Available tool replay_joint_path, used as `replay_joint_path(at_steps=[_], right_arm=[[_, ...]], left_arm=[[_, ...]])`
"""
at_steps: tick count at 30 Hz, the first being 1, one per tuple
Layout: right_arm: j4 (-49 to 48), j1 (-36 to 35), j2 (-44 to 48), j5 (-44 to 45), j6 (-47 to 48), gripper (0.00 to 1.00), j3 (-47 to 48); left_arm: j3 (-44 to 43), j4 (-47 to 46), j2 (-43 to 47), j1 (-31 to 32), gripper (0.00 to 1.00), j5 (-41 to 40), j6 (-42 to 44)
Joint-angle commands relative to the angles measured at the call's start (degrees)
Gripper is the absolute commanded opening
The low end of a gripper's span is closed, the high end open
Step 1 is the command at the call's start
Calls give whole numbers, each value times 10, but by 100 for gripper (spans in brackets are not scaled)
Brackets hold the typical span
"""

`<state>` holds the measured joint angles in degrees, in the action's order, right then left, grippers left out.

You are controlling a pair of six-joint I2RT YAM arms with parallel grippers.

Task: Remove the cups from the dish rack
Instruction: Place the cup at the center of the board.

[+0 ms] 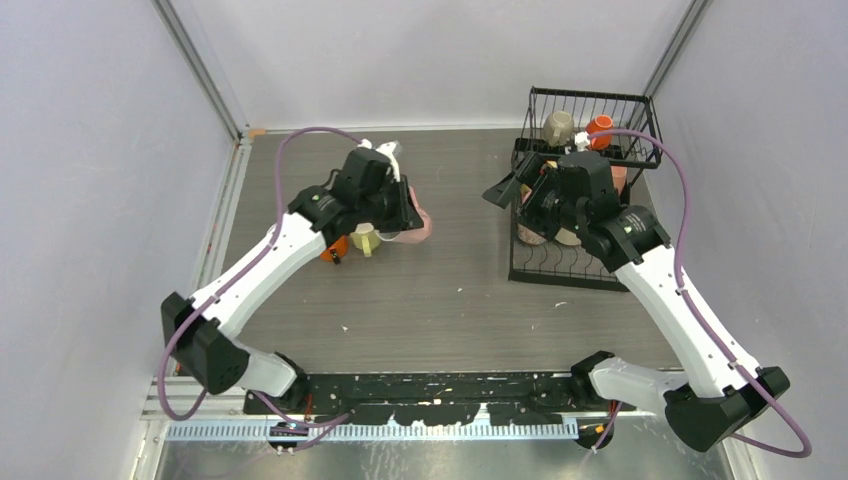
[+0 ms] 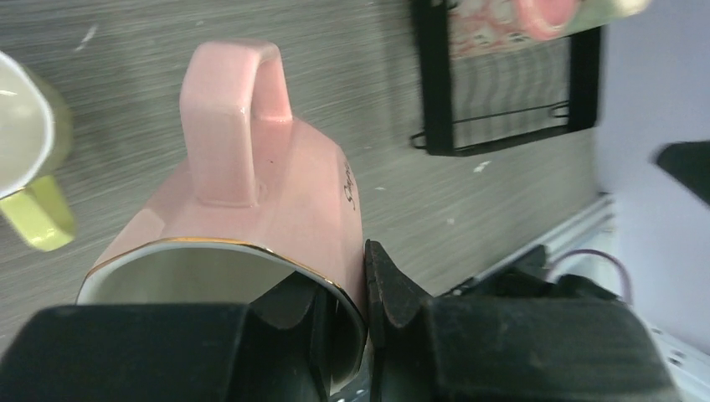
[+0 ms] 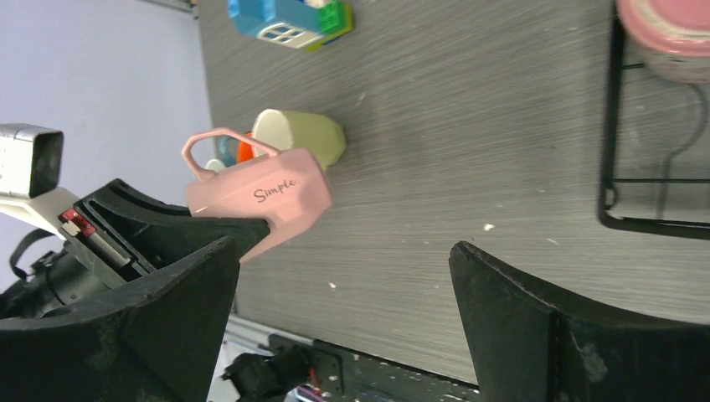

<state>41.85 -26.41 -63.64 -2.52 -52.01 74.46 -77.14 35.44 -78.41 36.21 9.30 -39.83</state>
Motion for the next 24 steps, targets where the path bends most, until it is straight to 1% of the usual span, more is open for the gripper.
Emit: replay_joint_path(at_steps=[1, 4, 10, 24], right_arm=[[44, 1, 26, 77, 40, 100, 21], [60, 1, 36, 98, 48, 100, 20], [85, 1, 61, 124, 59, 100, 18], [117, 1, 100, 140, 74, 100, 5]], left_arm=[[-91, 105, -52, 28, 0, -143, 62], [-132, 132, -99, 40, 0, -176, 73], [-201, 163, -190, 58, 0, -203, 89], [-354, 242, -362, 62, 0, -251, 133]])
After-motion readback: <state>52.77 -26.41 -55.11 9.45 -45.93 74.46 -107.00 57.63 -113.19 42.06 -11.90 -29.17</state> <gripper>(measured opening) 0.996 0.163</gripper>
